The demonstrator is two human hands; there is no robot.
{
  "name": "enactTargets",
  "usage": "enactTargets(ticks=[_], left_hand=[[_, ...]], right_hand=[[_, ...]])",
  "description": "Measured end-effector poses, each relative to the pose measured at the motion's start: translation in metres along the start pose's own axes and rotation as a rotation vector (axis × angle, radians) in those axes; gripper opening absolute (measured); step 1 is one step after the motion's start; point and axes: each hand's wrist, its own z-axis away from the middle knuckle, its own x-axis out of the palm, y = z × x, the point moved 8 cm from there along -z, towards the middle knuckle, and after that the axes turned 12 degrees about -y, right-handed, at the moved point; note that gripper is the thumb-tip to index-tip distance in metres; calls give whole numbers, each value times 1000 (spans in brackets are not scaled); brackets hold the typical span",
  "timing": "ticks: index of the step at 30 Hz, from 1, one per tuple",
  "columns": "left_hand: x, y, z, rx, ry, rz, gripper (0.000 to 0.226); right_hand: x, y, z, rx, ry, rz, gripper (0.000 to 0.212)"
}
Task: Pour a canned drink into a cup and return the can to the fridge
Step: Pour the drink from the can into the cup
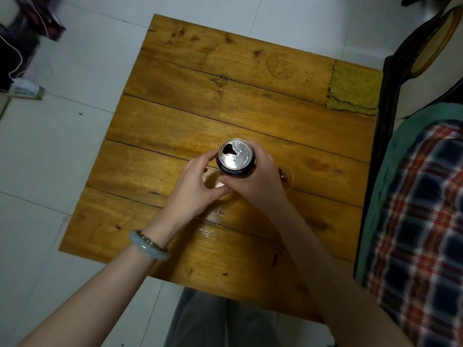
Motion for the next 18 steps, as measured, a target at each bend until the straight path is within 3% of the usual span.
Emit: enactTargets(ticks=[4,9,18], left_hand=[[12,-29,-11,-50,-11,20,67],[27,-55,-26,-86,-43,-36,65],[28,-59,-37,-18,-46,-113,64]], right_hand=[[23,25,-7,65,45,-43,62],[44,59,-13,173,49,-34,73],[48,77,-14,233,70,-105,77]])
